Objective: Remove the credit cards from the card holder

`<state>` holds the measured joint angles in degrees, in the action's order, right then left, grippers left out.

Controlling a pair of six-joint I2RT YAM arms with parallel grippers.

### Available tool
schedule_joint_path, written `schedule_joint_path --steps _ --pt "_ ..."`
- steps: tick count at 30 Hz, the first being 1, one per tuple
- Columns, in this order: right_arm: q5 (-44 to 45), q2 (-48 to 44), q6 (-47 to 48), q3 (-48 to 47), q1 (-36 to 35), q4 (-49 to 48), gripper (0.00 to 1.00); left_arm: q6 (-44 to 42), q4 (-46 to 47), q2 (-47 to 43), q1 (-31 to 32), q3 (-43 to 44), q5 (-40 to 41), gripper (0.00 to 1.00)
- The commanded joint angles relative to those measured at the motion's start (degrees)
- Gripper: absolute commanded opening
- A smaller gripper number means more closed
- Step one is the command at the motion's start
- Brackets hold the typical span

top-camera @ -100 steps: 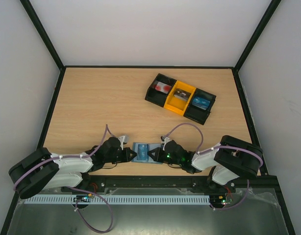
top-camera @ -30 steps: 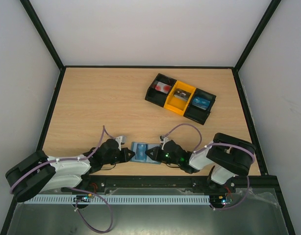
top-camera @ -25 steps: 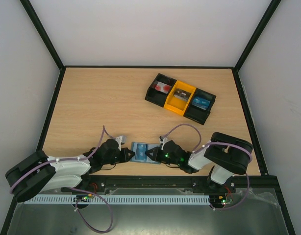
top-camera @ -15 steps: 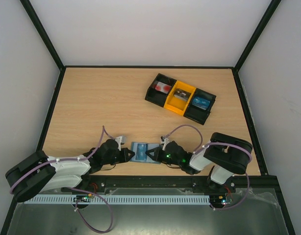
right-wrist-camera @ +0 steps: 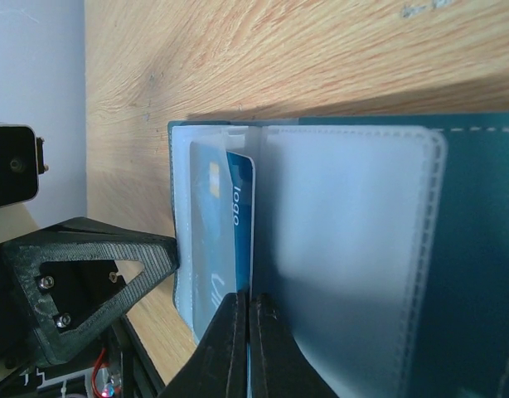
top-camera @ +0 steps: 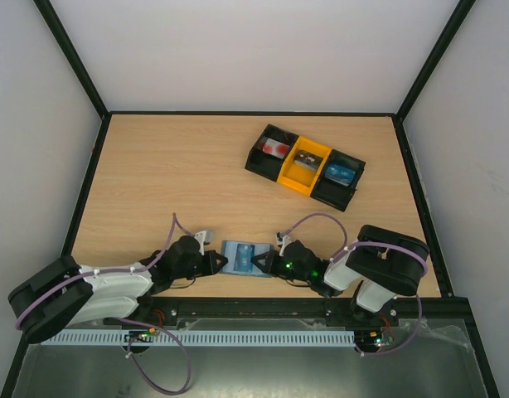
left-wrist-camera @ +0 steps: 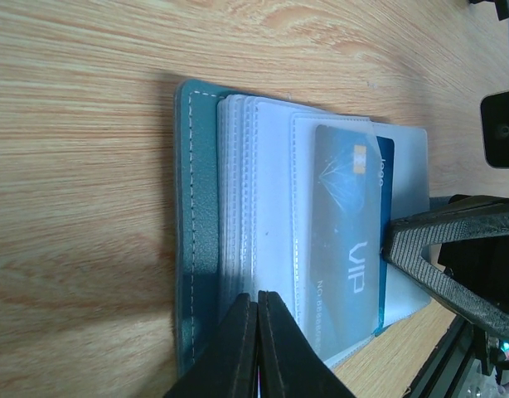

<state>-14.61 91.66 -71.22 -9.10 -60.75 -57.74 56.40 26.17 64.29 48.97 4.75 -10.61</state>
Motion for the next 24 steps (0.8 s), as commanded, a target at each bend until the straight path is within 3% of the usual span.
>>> schedule_joint_path --steps 1,6,14,21,24 --pt "0.2 0.5 -0.3 -1.1 0.3 0.1 0.02 -0.3 -5.9 0.0 0.1 -1.6 2.3 0.03" --pt "-1.1 3.5 -1.7 -1.9 0.3 -3.5 0.12 -0.1 -5.4 0.3 0.1 -1.7 2.2 0.03" --pt "-2.2 6.0 -2.4 -2.3 0.2 -6.9 0.16 0.1 -4.6 0.7 0.2 -1.8 2.0 0.03" --pt "-3.2 7.7 -2.9 -3.2 0.2 -9.3 0.15 0.1 -4.2 1.0 0.1 -1.9 1.9 0.03" --pt "-3.3 8.2 -3.0 -3.4 0.2 -9.9 0.1 0.1 -4.2 1.0 0.1 -2.0 1.9 0.03"
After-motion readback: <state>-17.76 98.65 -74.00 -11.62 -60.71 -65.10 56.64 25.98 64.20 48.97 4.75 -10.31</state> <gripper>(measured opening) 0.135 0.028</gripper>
